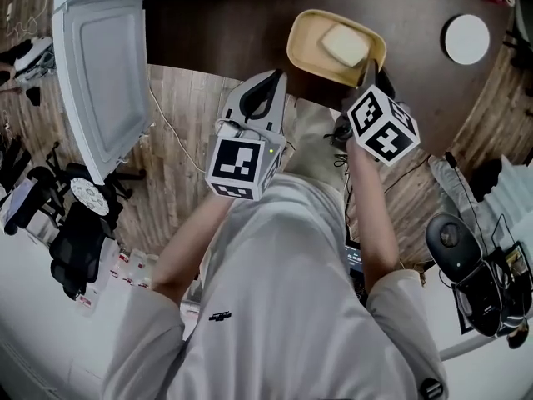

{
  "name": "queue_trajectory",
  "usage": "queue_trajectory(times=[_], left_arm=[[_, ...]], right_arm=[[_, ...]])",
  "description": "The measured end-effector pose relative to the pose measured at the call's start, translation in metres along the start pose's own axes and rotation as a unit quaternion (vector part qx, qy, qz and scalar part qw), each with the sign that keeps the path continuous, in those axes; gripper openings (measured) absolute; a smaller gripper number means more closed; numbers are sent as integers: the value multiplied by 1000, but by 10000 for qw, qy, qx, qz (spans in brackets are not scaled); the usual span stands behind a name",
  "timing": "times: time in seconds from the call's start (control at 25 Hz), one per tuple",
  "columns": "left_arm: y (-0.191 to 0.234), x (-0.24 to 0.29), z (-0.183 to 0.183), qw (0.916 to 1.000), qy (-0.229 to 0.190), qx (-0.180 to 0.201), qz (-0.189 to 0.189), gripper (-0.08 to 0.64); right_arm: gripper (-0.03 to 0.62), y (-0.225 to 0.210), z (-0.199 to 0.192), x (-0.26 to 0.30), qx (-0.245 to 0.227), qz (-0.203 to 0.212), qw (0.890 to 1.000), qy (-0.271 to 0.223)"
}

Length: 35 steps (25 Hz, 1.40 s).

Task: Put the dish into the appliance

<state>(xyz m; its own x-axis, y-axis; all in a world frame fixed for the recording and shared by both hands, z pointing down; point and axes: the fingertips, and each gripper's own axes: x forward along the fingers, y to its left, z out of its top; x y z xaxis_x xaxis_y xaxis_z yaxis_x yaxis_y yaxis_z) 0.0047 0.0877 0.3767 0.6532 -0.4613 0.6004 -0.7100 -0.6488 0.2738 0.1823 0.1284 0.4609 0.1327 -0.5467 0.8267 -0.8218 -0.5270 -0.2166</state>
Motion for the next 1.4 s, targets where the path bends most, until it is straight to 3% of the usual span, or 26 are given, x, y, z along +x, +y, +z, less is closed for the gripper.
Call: queue_trajectory(times=[1.4], left_arm=[[138, -66, 19, 9962, -372, -421, 669, -3]], right_arm=[[3, 185, 11, 27, -601, 641, 9961, -2]])
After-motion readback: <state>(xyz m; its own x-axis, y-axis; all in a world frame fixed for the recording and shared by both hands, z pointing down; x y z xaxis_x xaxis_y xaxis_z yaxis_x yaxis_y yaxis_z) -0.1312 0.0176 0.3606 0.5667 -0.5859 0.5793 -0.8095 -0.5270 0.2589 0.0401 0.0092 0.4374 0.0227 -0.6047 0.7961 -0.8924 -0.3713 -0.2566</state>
